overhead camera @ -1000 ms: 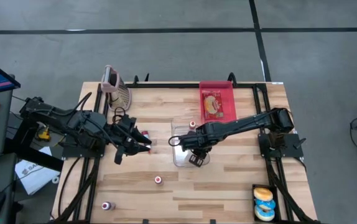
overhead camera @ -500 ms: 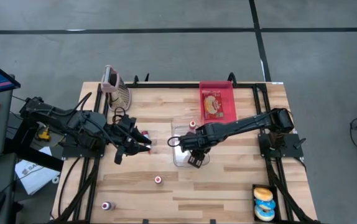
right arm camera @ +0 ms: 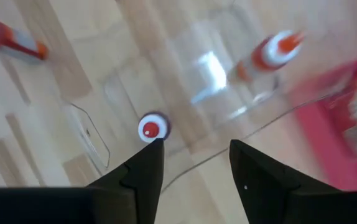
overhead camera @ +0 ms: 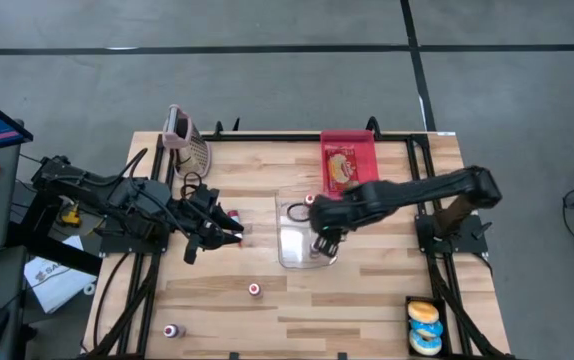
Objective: Pick & Place Food Item
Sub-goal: Put the orange food coloring bottle into the transparent bin
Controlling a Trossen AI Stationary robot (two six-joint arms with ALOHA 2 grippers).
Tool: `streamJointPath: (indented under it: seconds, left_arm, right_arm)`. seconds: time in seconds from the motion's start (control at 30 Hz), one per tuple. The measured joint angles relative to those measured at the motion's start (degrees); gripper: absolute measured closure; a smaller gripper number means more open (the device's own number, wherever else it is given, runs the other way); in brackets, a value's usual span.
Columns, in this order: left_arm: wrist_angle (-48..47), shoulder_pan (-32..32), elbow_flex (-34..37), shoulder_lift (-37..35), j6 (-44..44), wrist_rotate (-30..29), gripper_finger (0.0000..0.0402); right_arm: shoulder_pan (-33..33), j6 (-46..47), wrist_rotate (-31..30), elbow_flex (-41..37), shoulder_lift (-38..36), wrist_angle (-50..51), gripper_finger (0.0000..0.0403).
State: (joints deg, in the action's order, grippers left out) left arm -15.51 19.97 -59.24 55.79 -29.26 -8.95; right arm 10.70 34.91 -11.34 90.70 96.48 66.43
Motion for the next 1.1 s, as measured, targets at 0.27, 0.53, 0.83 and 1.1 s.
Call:
streamJointPath:
  seconds: [0.27,0.53,0.83,1.1]
  left_arm:
    - [-6.2,0.0,0.0,-1.2,0.4,-3.1,0.0253]
    - [-13.8,-0.1,0.0,-8.6,-2.2,-11.0,0.0253]
    - [-10.0,-2.6,0.0,-10.0,-2.7,-17.2,0.0253]
    - [-6.6,-4.3,-0.1,-9.8,-0.1,-24.0,0.0253]
  right_arm:
    - [0.9,-2.9,-3.8,-9.6,-16.9,-9.0,0.0225]
    - [-2.3,-7.1,-6.1,-33.3,-39.9,-34.0,0.0225]
    - [-14.4,-21.8,1.8,-47.7,-58.3,-41.9,0.0225]
    - [-18.0,-19.1,7.3,-64.8,-78.3,-43.7,0.0225]
